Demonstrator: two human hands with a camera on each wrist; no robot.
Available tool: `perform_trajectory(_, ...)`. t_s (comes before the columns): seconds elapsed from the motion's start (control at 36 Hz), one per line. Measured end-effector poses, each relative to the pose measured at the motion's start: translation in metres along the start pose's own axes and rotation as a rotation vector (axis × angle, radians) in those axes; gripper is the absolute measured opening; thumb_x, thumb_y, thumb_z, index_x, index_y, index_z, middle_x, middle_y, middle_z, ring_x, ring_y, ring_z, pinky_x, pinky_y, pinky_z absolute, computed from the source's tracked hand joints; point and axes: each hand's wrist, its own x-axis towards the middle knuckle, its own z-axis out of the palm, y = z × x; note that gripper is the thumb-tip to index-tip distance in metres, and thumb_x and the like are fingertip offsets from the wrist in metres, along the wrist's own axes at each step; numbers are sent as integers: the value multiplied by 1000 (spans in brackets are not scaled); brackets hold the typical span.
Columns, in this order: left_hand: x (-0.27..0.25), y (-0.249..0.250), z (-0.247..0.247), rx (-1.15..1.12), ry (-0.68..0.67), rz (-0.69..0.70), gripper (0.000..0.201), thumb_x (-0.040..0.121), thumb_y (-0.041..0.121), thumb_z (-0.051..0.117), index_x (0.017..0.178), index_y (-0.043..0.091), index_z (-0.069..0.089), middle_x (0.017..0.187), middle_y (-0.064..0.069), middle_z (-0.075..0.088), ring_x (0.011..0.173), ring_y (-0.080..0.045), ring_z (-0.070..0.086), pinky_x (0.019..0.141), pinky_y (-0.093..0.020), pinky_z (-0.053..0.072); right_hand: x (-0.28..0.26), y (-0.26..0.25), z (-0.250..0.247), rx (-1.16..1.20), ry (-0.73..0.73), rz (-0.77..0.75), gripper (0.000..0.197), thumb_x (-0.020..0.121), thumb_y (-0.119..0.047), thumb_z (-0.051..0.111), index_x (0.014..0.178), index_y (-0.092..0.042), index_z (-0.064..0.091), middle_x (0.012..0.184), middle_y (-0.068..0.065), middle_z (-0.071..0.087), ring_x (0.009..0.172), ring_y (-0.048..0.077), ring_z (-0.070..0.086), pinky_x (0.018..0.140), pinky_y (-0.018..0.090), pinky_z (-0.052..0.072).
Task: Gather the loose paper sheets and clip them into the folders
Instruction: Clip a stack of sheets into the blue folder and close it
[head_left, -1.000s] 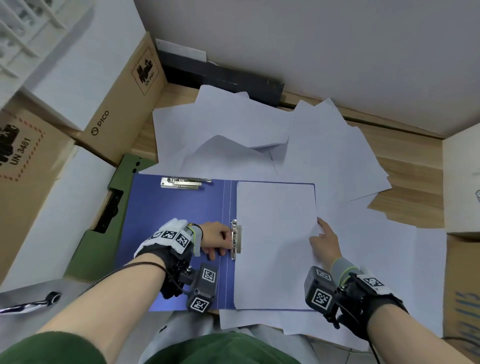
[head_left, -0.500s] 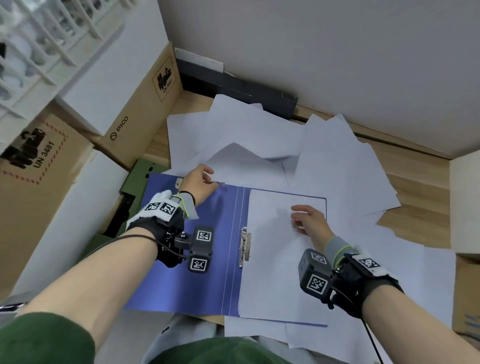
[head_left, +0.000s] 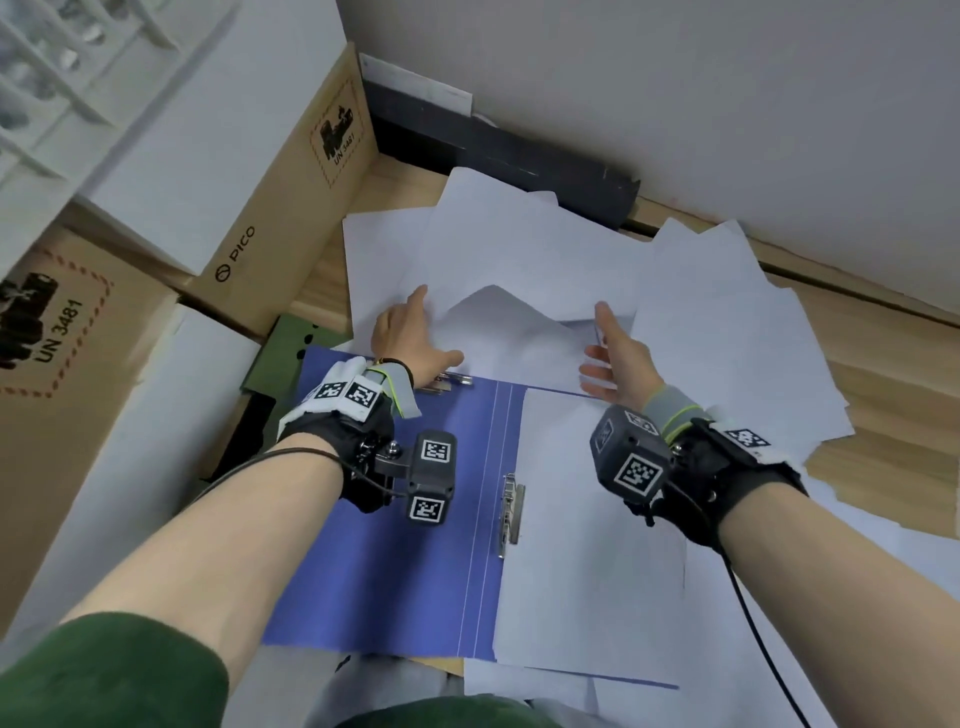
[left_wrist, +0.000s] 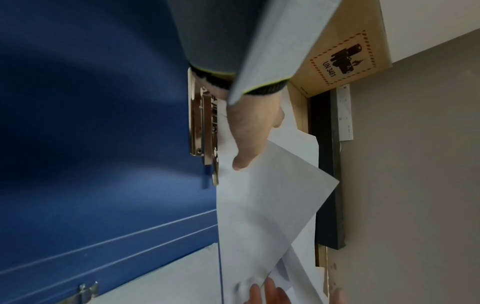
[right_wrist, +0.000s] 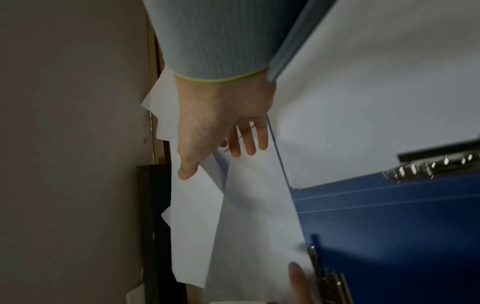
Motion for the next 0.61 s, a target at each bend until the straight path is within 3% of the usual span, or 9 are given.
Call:
perform_trajectory(0.06,-2,1,0,33,2,2,107,70,40,76,151,23,9,150,-13,27,139,-32,22,114,-40,21,4,-3,1,60,23,10,44,79,-65,59,81,-21,52,87,-2,56,57,14,57,48,26,48)
perform_trajectory(0.11,-1,-2,-1,45,7,-2,111,69,41,76,151,22,4,153,-14,21,142,-31,18,115,-40,17,10,-5,3,75,46,21,41,82,-60,60,82,-20,52,93,2,61,65,19,60,59,32,54)
perform_trajectory(0.17,1,-7,-3,49,16,-13,115,67,44,77,151,22,2,153,-15,23,142,-31,20,115,-41,18,14,-5,5,106,67,14,33,87,-47,60,86,-15,55,103,8,63,79,26,64,74,38,56)
perform_trajectory(0.22,2,-11,-5,45,25,-33,115,66,44,77,151,23,4,150,-13,32,139,-33,26,113,-43,23,17,-4,9,158,115,-7,19,91,-26,58,93,-8,53,116,14,63,83,30,66,73,39,57)
perform_trajectory(0.25,1,-11,-7,41,34,-44,112,66,44,77,151,25,6,148,-11,35,138,-33,28,111,-44,25,17,-5,12,183,138,-12,11,92,-15,54,97,-6,50,118,16,62,73,28,69,68,38,58)
perform_trajectory(0.31,-1,-10,-12,34,54,-43,99,68,43,74,148,28,17,143,-6,42,134,-33,32,107,-44,26,16,-4,15,278,154,-9,17,93,-2,43,109,-8,43,114,21,61,50,22,68,54,31,59)
perform_trajectory(0.42,-3,-8,-18,85,21,16,53,74,43,68,125,33,54,125,-1,60,122,-27,48,101,-39,26,10,1,23,414,140,-66,32,94,4,33,120,-10,44,111,23,59,44,17,67,44,25,55)
perform_trajectory(0.53,-9,-9,-24,41,31,59,37,81,45,65,113,26,67,116,-2,67,113,-26,57,95,-33,33,0,4,22,468,144,-165,39,91,6,34,122,-10,50,111,12,60,66,24,69,54,25,58)
perform_trajectory(0.61,-15,-8,-27,-1,39,87,27,85,43,63,102,25,72,84,-4,69,92,-27,62,73,-27,35,-8,4,18,522,147,-219,37,90,7,35,115,-12,53,109,10,61,88,34,64,57,26,58)
